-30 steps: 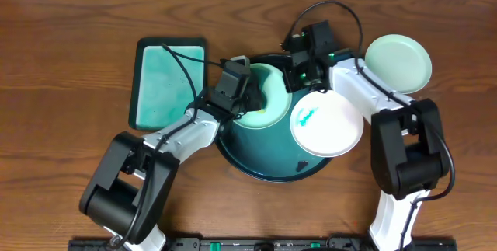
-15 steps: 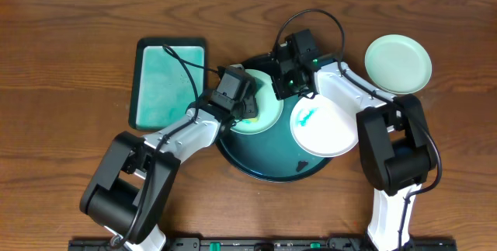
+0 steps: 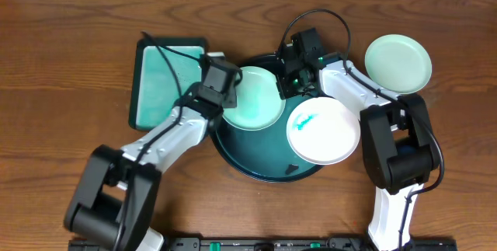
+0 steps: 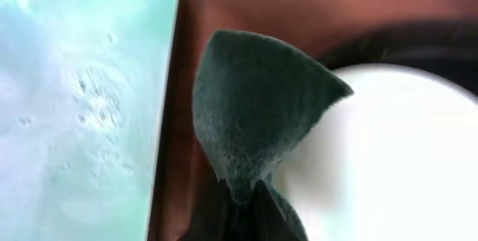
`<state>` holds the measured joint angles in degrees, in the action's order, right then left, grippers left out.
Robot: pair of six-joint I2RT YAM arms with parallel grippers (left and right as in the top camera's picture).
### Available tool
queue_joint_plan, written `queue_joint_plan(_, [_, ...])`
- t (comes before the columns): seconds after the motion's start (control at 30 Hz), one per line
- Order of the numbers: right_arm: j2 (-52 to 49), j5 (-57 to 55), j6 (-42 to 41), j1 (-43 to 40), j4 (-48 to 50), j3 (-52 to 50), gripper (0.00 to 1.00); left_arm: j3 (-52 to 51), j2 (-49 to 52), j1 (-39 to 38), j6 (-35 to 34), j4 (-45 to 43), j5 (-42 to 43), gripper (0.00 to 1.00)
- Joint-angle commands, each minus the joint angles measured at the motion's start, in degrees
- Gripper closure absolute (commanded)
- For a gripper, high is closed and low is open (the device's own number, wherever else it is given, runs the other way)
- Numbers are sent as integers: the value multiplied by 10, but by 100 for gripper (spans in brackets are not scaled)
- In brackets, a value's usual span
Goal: Clean dirty plates on tray and stack at the side
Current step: 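Scrub the mint plate again with the sponge, right gripper holding it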
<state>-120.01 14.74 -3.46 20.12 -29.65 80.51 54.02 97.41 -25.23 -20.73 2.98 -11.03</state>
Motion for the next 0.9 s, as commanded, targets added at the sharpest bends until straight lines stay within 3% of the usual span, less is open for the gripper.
queue_joint_plan(0.0, [-23,-78,-1,-22,-5,-5,99,-4,-13,7,-14,-18,108,93])
queue_joint_plan(0.03, [-23,-78,-1,-22,-5,-5,99,-4,-11,7,-48,-31,165,93])
queue_joint_plan(0.13, [-23,-78,-1,-20,-5,-5,99,-4,-4,1,-99,-62,224,93])
queue_joint_plan(0.43, [-23,-78,15,-20,-3,-5,99,-4,55,-26,-88,-95,228,93])
queue_joint_plan(0.67, [-16,-78,29,-20,-8,-5,99,-4,74,-9,-2,-57,50,93])
queue_joint_plan(0.87, [21,-78,52,-20,-14,-5,99,-4,38,40,16,-54,25,93])
